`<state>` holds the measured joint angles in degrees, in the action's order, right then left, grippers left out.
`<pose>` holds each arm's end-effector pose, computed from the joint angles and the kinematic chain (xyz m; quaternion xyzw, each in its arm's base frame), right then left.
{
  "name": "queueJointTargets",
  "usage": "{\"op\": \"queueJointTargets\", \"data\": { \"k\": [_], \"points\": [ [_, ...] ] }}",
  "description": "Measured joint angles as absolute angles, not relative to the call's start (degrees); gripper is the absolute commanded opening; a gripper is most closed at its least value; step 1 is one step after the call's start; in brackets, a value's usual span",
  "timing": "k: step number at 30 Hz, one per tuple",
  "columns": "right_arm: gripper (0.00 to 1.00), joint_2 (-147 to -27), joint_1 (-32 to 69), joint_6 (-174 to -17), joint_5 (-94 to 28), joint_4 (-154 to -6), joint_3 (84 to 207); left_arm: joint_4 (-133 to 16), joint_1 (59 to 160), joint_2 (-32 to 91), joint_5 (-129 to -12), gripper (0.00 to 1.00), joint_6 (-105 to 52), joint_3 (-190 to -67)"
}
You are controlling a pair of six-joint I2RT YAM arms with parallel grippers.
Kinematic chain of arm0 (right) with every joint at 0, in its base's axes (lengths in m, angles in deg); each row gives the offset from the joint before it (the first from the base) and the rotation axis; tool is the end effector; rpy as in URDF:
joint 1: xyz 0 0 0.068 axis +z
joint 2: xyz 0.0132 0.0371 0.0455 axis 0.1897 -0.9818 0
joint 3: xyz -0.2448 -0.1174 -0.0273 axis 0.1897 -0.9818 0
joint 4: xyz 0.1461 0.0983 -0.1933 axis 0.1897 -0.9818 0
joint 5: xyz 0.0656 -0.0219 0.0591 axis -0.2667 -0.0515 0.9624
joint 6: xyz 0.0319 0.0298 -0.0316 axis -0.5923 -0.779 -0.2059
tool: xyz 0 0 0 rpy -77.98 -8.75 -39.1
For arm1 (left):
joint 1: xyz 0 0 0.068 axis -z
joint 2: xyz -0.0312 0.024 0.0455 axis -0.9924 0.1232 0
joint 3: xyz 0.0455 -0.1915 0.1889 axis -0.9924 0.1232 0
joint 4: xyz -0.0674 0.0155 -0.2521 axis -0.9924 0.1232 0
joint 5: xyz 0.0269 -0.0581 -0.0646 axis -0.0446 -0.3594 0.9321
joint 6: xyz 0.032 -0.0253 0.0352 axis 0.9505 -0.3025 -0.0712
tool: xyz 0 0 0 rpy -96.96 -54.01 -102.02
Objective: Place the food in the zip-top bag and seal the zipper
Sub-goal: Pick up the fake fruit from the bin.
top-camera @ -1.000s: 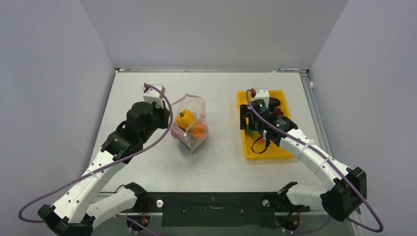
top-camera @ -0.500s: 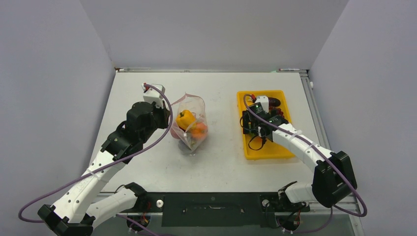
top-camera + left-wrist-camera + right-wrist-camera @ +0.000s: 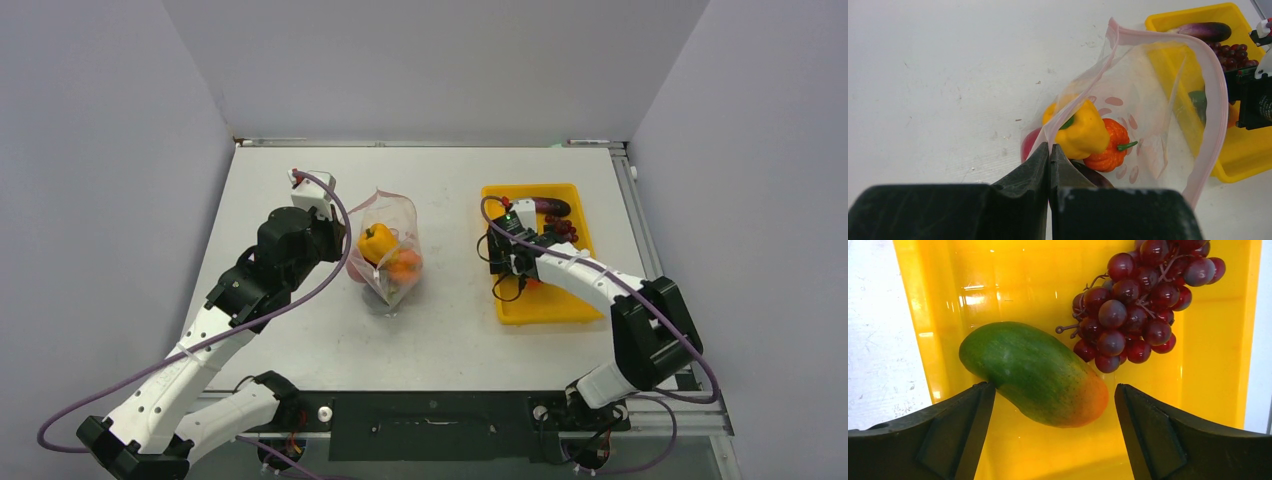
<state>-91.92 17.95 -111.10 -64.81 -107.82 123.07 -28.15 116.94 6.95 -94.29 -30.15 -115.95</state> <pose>0.2628 0.1283 0.2022 0.0003 0.9481 -0.0752 0.3090 0.1683 -0.1019 0.3723 0.0585 0.8210 -0.1297 0.5530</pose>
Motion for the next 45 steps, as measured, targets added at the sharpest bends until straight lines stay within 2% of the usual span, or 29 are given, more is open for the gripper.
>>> {"op": "queueJointTargets", "data": {
  "k": [7, 13, 16, 20, 25, 31, 38, 45],
  "points": [
    [0.95, -95.3, 17.2, -110.9, -65.0, -105.6, 123.1, -28.2, 116.9, 6.9, -94.3, 0.00, -30.1, -116.0],
    [0.90, -96.9, 15.6, -110.9, -63.9, -104.0, 123.1, -28.1, 116.9, 6.9, -94.3, 0.00, -30.2, -116.0],
    [0.82, -97.2, 15.4, -110.9, -63.3, -103.6, 123.1, -28.2, 116.9, 6.9, -94.3, 0.00, -30.1, -116.0],
    [0.65, -97.2, 15.3, -111.2, -62.6, -103.5, 123.1, -28.2, 116.9, 7.0, -94.3, 0.00, -30.1, -116.0],
    [0.34, -97.2, 15.3, -111.7, -61.3, -102.9, 123.1, -28.1, 116.9, 6.9, -94.3, 0.00, -30.1, -116.0],
    [0.15, -95.3, 15.3, -111.8, -60.8, -103.4, 123.1, -28.1, 116.9, 6.9, -94.3, 0.00, -30.2, -116.0],
    [0.13, -88.8, 16.2, -111.8, -61.2, -106.6, 125.6, -28.2, 116.9, 7.0, -94.3, 0.00, -30.1, -116.0],
    [0.13, -82.1, 22.1, -112.0, -61.6, -107.9, 133.4, -28.2, 116.9, 7.2, -94.3, 0.00, -30.1, -116.0]
  ]
}}
